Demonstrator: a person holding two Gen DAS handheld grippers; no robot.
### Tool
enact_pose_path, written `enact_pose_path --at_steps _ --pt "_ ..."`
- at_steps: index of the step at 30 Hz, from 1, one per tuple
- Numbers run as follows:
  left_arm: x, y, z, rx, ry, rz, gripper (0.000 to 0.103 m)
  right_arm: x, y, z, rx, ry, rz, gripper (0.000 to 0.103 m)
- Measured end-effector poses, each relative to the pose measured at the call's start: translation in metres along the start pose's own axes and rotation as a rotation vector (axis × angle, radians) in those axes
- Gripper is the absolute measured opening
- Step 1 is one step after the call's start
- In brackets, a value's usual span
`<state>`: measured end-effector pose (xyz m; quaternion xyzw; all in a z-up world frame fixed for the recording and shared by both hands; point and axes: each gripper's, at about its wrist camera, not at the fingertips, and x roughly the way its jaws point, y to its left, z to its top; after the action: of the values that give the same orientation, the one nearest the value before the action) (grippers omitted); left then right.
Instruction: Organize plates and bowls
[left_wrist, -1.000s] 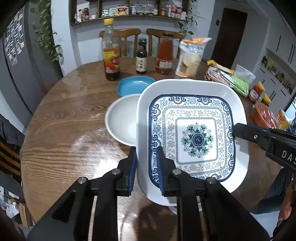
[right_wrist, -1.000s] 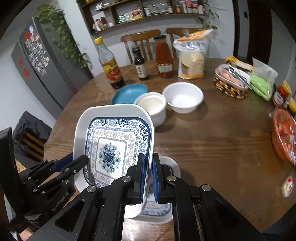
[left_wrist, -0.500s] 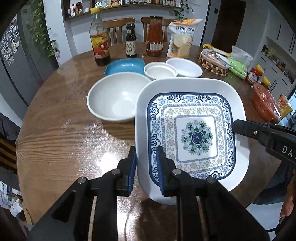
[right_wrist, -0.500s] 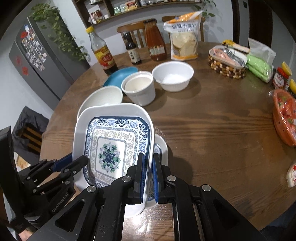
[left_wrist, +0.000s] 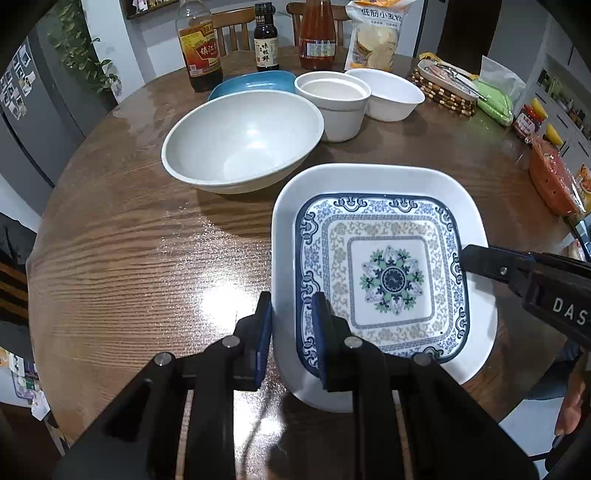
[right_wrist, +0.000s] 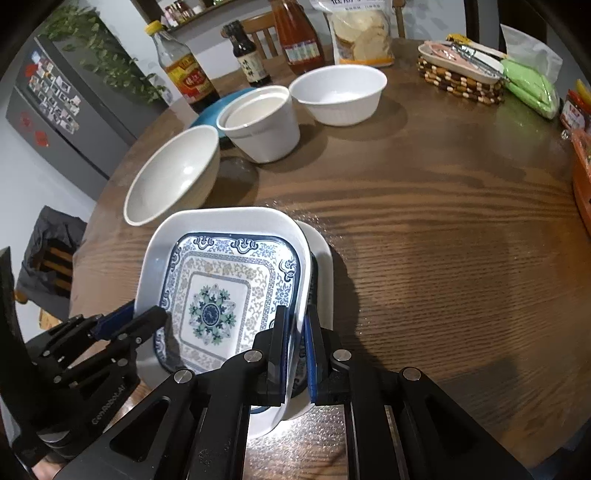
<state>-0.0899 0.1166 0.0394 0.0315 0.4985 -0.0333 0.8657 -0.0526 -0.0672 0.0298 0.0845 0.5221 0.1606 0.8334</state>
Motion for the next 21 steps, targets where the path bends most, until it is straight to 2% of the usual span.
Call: enact_pose_path --at_steps 18,21 --pt "0.008 -0.005 0.004 0.034 0.018 -0.002 0.021 0.008 0.002 0.009 -0.034 0.019 -0.071 0.011" --pt "0.008 -0.005 0.005 0.03 0.022 -0.01 0.024 0.006 0.004 0.01 -0.046 0.015 -0.087 0.011"
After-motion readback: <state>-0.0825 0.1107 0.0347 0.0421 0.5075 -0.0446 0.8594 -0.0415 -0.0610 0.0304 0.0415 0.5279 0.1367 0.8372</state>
